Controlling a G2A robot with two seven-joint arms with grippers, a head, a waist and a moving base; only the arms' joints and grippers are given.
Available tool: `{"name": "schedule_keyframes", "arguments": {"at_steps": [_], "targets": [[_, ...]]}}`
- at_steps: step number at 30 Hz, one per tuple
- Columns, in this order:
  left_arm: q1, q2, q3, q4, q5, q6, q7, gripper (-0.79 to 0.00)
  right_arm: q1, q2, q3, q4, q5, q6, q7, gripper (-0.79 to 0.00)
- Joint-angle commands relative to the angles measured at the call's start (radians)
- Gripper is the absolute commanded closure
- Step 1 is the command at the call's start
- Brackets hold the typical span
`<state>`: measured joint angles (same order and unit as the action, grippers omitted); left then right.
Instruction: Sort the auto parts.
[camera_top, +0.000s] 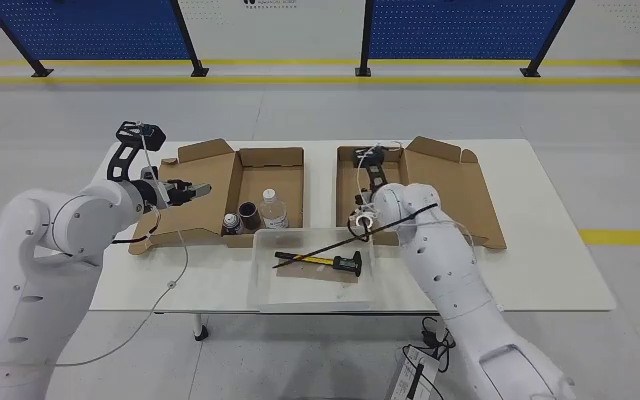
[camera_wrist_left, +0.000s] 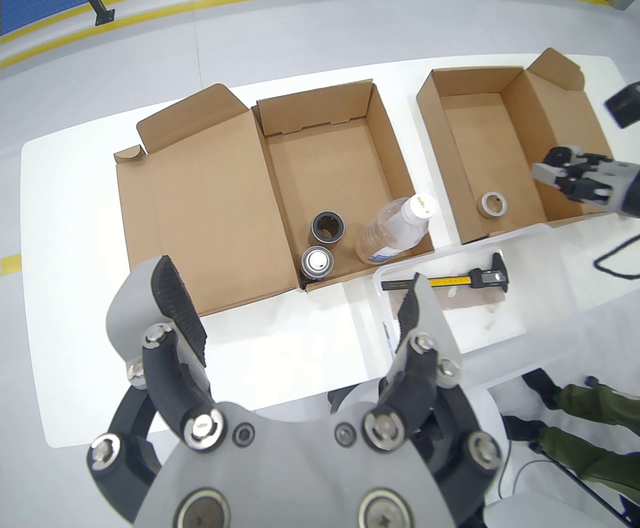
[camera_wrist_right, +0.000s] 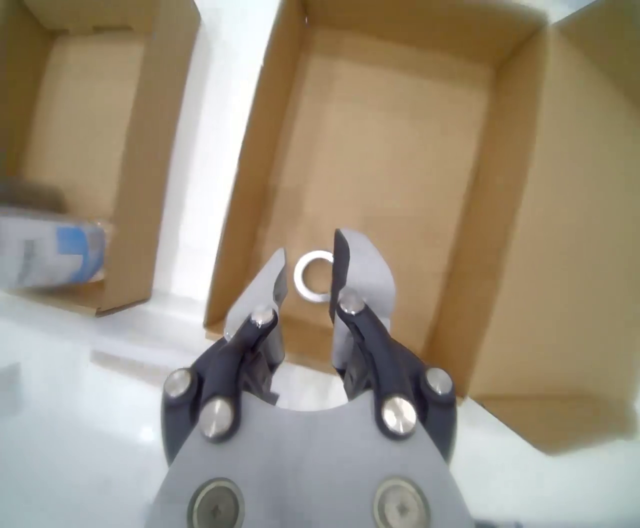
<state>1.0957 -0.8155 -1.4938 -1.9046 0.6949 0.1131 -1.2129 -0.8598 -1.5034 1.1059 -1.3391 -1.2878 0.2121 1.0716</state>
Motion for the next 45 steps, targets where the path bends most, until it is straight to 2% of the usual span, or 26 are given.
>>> {"name": "schedule_keyframes", "arguments": {"at_steps": [1,4,7,11,15,20,21,24,25,27,32,39,43,45], "targets": [[0.000,0.000,0.000,0.000,0.000,0.000,0.000,-0.785,-0.075,0.013,0.014,-0.188,-0.056,-0.026,0.048,-0.228],[0.000,0.000,0.000,0.000,0.000,0.000,0.000,-0.785,-0.154,0.027,0.014,-0.356,-0.113,-0.098,0.104,-0.268],[0.000,0.000,0.000,0.000,0.000,0.000,0.000,-0.785,-0.211,0.035,0.023,-0.453,-0.063,-0.191,0.120,-0.296],[0.000,0.000,0.000,0.000,0.000,0.000,0.000,-0.785,-0.253,0.045,0.018,-0.519,-0.033,-0.294,0.164,-0.348],[0.000,0.000,0.000,0.000,0.000,0.000,0.000,-0.785,-0.265,0.047,-0.035,-0.539,-0.065,-0.340,0.225,-0.382],[0.000,0.000,0.000,0.000,0.000,0.000,0.000,-0.785,-0.255,0.039,-0.104,-0.479,-0.034,-0.344,0.237,-0.388],[0.000,0.000,0.000,0.000,0.000,0.000,0.000,-0.785,-0.250,0.037,-0.119,-0.449,-0.015,-0.358,0.241,-0.443],[0.000,0.000,0.000,0.000,0.000,0.000,0.000,-0.785,-0.223,0.028,-0.154,-0.376,0.031,-0.368,0.232,-0.526],[0.000,0.000,0.000,0.000,0.000,0.000,0.000,-0.785,-0.212,0.026,-0.162,-0.350,0.036,-0.370,0.229,-0.579],[0.000,0.000,0.000,0.000,0.000,0.000,0.000,-0.785,-0.189,0.022,-0.185,-0.302,0.032,-0.370,0.237,-0.613],[0.000,0.000,0.000,0.000,0.000,0.000,0.000,-0.785,-0.129,0.008,-0.239,-0.177,0.032,-0.371,0.252,-0.573],[0.000,0.000,0.000,0.000,0.000,0.000,0.000,-0.785,-0.057,-0.017,-0.312,-0.036,0.030,-0.355,0.264,-0.560],[0.000,0.000,0.000,0.000,0.000,0.000,0.000,-0.785,-0.034,-0.026,-0.328,0.013,0.034,-0.346,0.252,-0.613],[0.000,0.000,0.000,0.000,0.000,0.000,0.000,-0.785,-0.025,-0.029,-0.333,0.029,0.035,-0.345,0.252,-0.613]]}}
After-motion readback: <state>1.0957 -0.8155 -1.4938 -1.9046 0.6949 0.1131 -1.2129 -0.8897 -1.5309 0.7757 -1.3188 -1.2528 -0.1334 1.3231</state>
